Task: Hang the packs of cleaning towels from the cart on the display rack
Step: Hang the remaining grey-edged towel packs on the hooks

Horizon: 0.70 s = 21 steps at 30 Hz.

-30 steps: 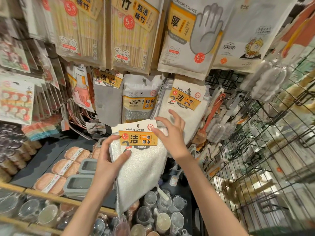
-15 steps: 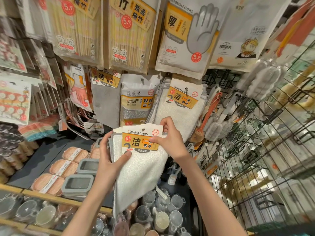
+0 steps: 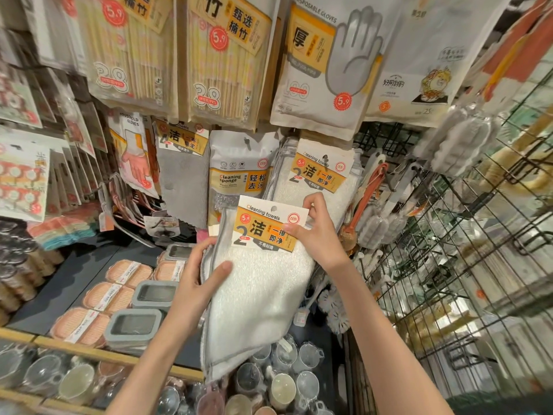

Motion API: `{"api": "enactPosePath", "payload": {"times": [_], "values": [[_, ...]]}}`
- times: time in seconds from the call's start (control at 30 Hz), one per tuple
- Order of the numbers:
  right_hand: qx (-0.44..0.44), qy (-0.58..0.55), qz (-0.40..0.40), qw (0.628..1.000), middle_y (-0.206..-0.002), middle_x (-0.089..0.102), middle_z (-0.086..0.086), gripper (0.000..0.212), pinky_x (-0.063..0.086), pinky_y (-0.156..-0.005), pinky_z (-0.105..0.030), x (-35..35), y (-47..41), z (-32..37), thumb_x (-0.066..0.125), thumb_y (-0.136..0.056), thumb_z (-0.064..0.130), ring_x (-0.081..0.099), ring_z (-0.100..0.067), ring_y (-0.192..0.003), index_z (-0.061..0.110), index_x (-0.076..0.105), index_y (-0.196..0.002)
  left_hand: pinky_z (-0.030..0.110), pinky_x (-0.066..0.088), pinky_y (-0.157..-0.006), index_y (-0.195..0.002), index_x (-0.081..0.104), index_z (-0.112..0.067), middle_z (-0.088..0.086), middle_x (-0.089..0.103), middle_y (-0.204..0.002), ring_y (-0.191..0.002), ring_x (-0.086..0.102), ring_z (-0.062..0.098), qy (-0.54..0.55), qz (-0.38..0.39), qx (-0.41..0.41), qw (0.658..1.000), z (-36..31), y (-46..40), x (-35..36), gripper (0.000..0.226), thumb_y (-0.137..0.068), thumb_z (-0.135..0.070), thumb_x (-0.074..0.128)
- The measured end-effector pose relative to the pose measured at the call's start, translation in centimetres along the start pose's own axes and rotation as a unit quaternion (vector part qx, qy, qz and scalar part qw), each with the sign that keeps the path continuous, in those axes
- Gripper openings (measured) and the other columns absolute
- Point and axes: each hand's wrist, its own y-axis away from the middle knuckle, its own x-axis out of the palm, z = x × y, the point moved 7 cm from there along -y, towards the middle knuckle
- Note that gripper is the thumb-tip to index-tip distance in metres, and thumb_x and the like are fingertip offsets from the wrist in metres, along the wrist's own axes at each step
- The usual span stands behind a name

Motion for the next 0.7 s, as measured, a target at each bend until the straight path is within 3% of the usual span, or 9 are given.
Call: {"api": "enactPosePath", "payload": {"times": [0.07, 0.23, 0.33, 0.43, 0.57, 0.7], "values": [[-0.001, 0.003, 0.009, 1.000, -0.104, 0.060, -0.021, 0.045, 0.048, -0.064, -0.012, -0.1, -0.1, 0.0, 0.065, -0.082, -0.003, 0.061, -0.003, -0.089, 0.023, 0.029, -0.085, 0.052, 0.046, -0.100, -0.098, 0.057, -0.058, -0.038, 0.060, -0.099, -0.104, 0.060, 0.000, 0.011, -0.003, 0.001, 1.000, 0.2, 0.0, 0.1, 0.033, -0.081, -0.033, 0.072], [0.000, 0.000, 0.008, 1.000, -0.101, 0.064, -0.012, 0.042, 0.054, -0.071, -0.022, -0.1, -0.5, -0.1, 0.067, -0.082, -0.001, 0.063, -0.007, -0.092, 0.024, 0.032, -0.086, 0.055, 0.049, -0.096, -0.104, 0.057, -0.046, -0.024, 0.063, -0.108, -0.113, 0.060, 0.026, 0.059, -0.021, -0.020, 0.998, 0.9, -0.1, -0.2, 0.036, -0.077, -0.033, 0.076], [-0.006, -0.012, -0.016, 1.000, -0.093, 0.061, 0.001, 0.042, 0.047, -0.069, -0.012, -0.4, -0.6, 0.0, 0.067, -0.080, -0.003, 0.060, -0.008, -0.093, 0.023, 0.035, -0.089, 0.053, 0.054, -0.087, -0.102, 0.057, -0.040, -0.014, 0.064, -0.113, -0.109, 0.062, 0.032, 0.073, -0.018, -0.016, 0.997, 0.9, -0.2, -0.2, 0.033, -0.078, -0.031, 0.077], [-0.015, -0.009, -0.047, 0.999, -0.090, 0.055, 0.011, 0.041, 0.045, -0.076, -0.014, -0.9, -0.7, 0.0, 0.067, -0.079, -0.004, 0.055, -0.016, -0.099, 0.020, 0.037, -0.093, 0.053, 0.050, -0.092, -0.100, 0.056, -0.036, -0.007, 0.061, -0.120, -0.113, 0.059, 0.030, 0.060, -0.028, -0.002, 0.998, 0.8, -0.4, -0.3, 0.027, -0.079, -0.033, 0.072], [-0.022, -0.007, -0.079, 0.997, -0.096, 0.053, 0.013, 0.043, 0.042, -0.076, -0.011, -2.3, -1.0, 0.1, 0.067, -0.079, -0.004, 0.054, -0.013, -0.100, 0.025, 0.038, -0.092, 0.047, 0.039, -0.105, -0.102, 0.055, -0.034, -0.023, 0.060, -0.110, -0.120, 0.052, 0.020, 0.030, -0.054, 0.024, 0.998, 0.8, -0.7, -0.8, 0.023, -0.084, -0.035, 0.070], [-0.024, 0.005, -0.105, 0.994, -0.103, 0.056, 0.006, 0.046, 0.040, -0.074, -0.005, -3.5, -1.3, 0.0, 0.070, -0.078, 0.000, 0.053, -0.008, -0.097, 0.031, 0.039, -0.089, 0.053, 0.043, -0.102, -0.103, 0.055, -0.032, -0.001, 0.065, -0.117, -0.113, 0.060, 0.026, 0.055, -0.060, 0.019, 0.997, 1.4, -0.9, -1.2, 0.030, -0.077, -0.027, 0.069]]}}
